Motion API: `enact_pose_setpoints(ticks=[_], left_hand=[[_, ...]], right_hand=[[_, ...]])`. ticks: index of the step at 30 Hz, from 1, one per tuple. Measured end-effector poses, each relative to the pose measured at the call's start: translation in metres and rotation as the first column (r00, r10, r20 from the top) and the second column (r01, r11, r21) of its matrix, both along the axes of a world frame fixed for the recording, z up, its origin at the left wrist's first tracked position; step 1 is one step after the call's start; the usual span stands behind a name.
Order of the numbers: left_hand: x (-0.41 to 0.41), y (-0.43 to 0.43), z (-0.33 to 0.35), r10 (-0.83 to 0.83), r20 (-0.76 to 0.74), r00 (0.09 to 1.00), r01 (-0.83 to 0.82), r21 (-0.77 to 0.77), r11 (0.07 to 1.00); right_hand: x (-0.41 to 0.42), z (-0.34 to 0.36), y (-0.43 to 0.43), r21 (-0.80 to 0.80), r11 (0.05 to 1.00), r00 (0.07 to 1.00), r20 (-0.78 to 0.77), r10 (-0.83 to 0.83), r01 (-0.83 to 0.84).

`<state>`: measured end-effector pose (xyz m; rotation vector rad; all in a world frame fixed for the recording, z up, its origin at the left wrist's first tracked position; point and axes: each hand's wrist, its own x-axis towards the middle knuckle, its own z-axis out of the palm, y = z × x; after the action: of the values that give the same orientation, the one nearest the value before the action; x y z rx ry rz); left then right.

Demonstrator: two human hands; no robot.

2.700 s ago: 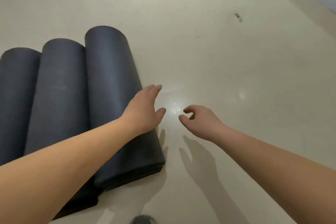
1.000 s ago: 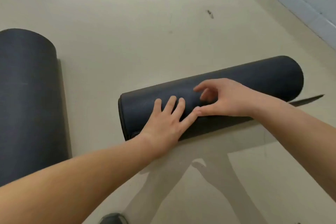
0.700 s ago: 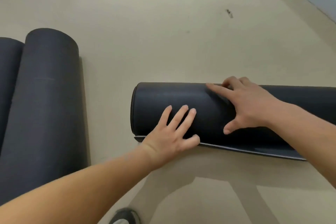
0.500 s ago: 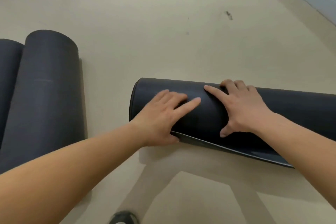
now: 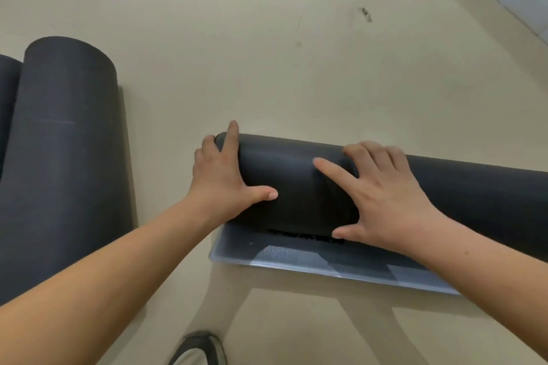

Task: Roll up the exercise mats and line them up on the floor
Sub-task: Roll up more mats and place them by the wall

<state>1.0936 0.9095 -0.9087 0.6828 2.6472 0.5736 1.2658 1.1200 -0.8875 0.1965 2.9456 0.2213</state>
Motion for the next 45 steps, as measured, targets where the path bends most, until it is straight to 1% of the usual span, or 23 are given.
enact_pose_setpoints(ticks=[1, 3, 5, 7, 9, 11, 13, 15, 16, 17, 19, 21, 22, 24, 25, 26, 27, 31, 34, 40, 42, 43, 45], left_hand=[[-0.004, 0.005, -0.002, -0.023, -0.024, 0.999, 0.024, 0.02, 1.0], [-0.013, 0.019, -0.005, -0.075, -0.068, 0.995, 0.079, 0.052, 0.996], [-0.019, 0.034, -0.008, -0.11, -0.13, 0.985, 0.119, 0.062, 0.991], [-0.022, 0.045, -0.011, -0.11, -0.185, 0.977, 0.123, 0.063, 0.99], [-0.019, 0.045, -0.016, -0.094, -0.188, 0.978, 0.109, 0.07, 0.992], [-0.007, 0.029, -0.024, -0.07, -0.152, 0.986, 0.083, 0.085, 0.993], [0.011, -0.002, -0.037, -0.066, -0.132, 0.989, 0.079, 0.093, 0.993], [0.029, -0.038, -0.055, -0.054, -0.125, 0.991, 0.071, 0.135, 0.988], [0.037, -0.054, -0.062, -0.041, -0.111, 0.993, 0.058, 0.158, 0.986], [0.043, -0.066, -0.066, -0.032, -0.1, 0.995, 0.048, 0.167, 0.985], [0.044, -0.083, -0.066, -0.026, -0.103, 0.994, 0.043, 0.169, 0.985], [0.032, -0.08, -0.052, 0.022, -0.084, 0.996, -0.003, 0.224, 0.975], [0.022, -0.073, -0.044, 0.073, -0.038, 0.997, -0.061, 0.256, 0.965], [0.003, -0.054, -0.027, 0.146, 0.16, 0.976, -0.187, 0.284, 0.94], [-0.004, -0.043, -0.021, 0.131, 0.252, 0.959, -0.202, 0.281, 0.938], [-0.008, -0.034, -0.017, 0.091, 0.297, 0.951, -0.177, 0.277, 0.944], [-0.011, -0.027, -0.018, 0.053, 0.307, 0.95, -0.142, 0.276, 0.951], [-0.023, -0.014, -0.014, 0.036, 0.265, 0.964, -0.102, 0.24, 0.965], [-0.023, -0.007, -0.009, 0.023, 0.204, 0.979, -0.066, 0.207, 0.976], [-0.017, 0.004, -0.004, -0.033, 0.157, 0.987, 0.007, 0.168, 0.986], [-0.017, 0.005, -0.001, -0.088, 0.193, 0.977, 0.072, 0.092, 0.993], [-0.017, 0.005, 0.0, -0.136, 0.212, 0.968, 0.133, 0.029, 0.991], [-0.016, 0.008, -0.002, -0.226, 0.186, 0.956, 0.247, -0.1, 0.964]], right_hand=[[-0.008, 0.005, 0.002, 0.007, 1.0, 0.998, 0.067, -0.012, 0.012], [-0.018, 0.002, 0.008, -0.024, 0.994, 0.985, 0.14, -0.099, 0.104], [-0.024, -0.004, 0.012, -0.008, 0.986, 0.979, 0.122, -0.165, 0.167], [-0.026, -0.009, 0.014, 0.025, 0.977, 0.975, 0.067, -0.211, 0.21], [-0.022, -0.015, 0.011, 0.058, 0.972, 0.972, 0.047, -0.232, 0.23], [-0.01, -0.026, 0.001, 0.078, 0.977, 0.979, 0.015, -0.201, 0.199], [0.004, -0.033, -0.015, 0.04, 0.995, 0.994, -0.049, -0.094, 0.096], [0.012, -0.033, -0.026, 0.013, 1.0, 0.992, -0.128, 0.021, -0.02], [0.012, -0.03, -0.029, -0.018, 0.999, 0.989, -0.14, 0.047, -0.05], [0.01, -0.028, -0.031, -0.047, 0.998, 0.992, -0.114, 0.047, -0.053], [0.005, -0.025, -0.032, -0.076, 0.997, 1.0, -0.006, 0.001, -0.001], [-0.002, -0.022, -0.033, -0.091, 0.994, 0.995, 0.081, -0.053, 0.061], [-0.006, -0.019, -0.032, -0.097, 0.993, 0.992, 0.107, -0.062, 0.072], [-0.01, -0.012, -0.028, -0.121, 0.99, 0.987, 0.151, -0.06, 0.078], [-0.011, -0.009, -0.026, -0.13, 0.988, 0.983, 0.17, -0.065, 0.088], [-0.011, -0.008, -0.025, -0.138, 0.985, 0.981, 0.181, -0.077, 0.103], [-0.012, -0.007, -0.023, -0.15, 0.981, 0.977, 0.192, -0.095, 0.125], [-0.022, -0.006, -0.011, -0.246, 0.937, 0.947, 0.266, -0.181, 0.249], [-0.023, -0.009, -0.007, -0.247, 0.938, 0.947, 0.266, -0.178, 0.245], [-0.015, -0.009, 0.001, -0.217, 0.944, 0.944, 0.27, -0.188, 0.25], [-0.016, -0.007, 0.004, -0.224, 0.939, 0.936, 0.296, -0.19, 0.262], [-0.016, -0.005, 0.007, -0.231, 0.936, 0.929, 0.321, -0.186, 0.267], [-0.016, 0.0, 0.015, -0.236, 0.936, 0.913, 0.375, -0.161, 0.262]])
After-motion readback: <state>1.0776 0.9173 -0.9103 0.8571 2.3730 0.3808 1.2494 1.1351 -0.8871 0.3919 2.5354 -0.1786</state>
